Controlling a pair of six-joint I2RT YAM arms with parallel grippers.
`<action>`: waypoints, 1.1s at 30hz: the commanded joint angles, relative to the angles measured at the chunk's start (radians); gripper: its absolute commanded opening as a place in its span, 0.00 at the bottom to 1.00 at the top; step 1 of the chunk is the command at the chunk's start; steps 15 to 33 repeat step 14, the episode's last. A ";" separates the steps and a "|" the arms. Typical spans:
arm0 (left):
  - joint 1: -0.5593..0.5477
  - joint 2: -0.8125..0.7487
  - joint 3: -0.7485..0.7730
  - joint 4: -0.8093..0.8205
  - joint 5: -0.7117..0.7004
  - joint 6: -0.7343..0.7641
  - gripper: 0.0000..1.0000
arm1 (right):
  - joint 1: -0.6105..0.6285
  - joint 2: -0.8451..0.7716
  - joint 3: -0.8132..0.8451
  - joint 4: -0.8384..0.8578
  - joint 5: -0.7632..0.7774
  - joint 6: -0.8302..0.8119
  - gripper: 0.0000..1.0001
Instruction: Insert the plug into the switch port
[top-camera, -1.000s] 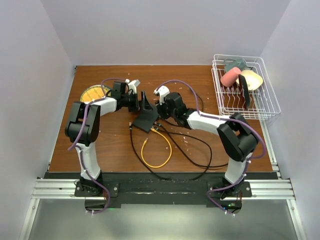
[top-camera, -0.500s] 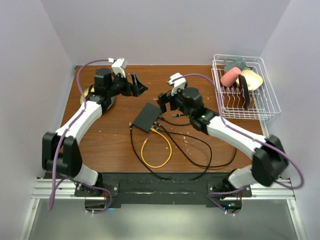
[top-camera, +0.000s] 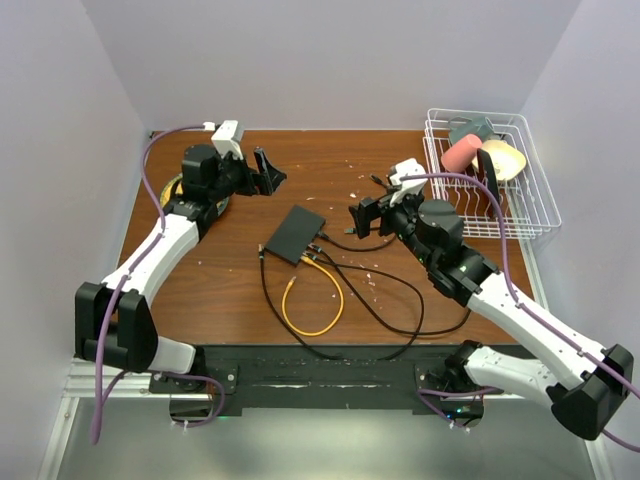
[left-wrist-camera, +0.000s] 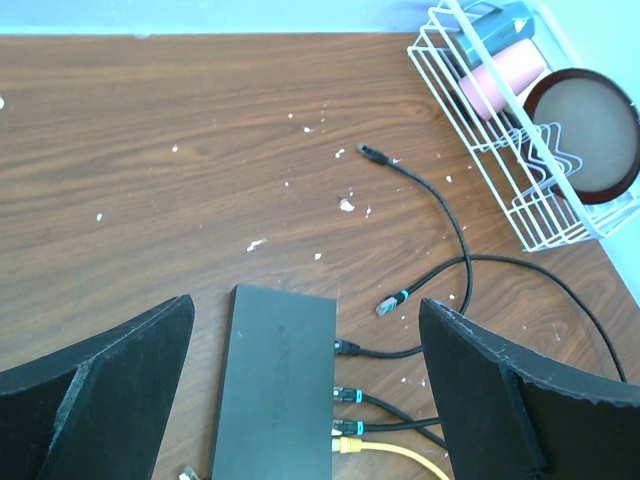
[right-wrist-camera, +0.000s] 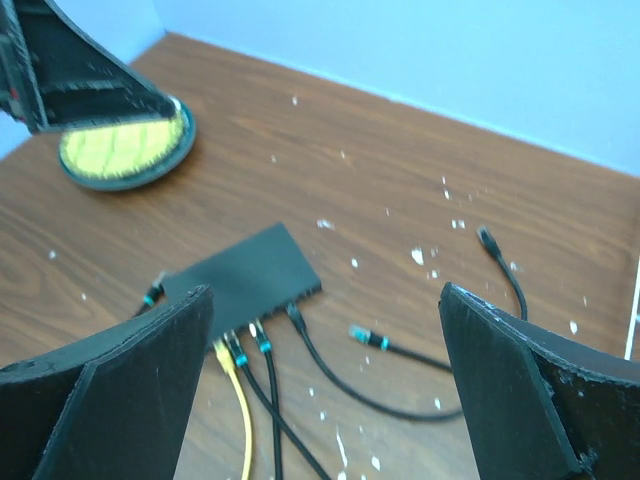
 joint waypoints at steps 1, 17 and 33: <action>0.000 -0.051 -0.007 0.083 -0.019 0.011 1.00 | 0.001 -0.028 -0.011 -0.052 0.045 0.019 0.99; 0.000 -0.111 -0.038 0.113 -0.022 0.070 1.00 | 0.001 0.031 0.066 -0.007 0.216 0.050 0.99; 0.000 -0.111 -0.038 0.113 -0.022 0.070 1.00 | 0.001 0.031 0.066 -0.007 0.216 0.050 0.99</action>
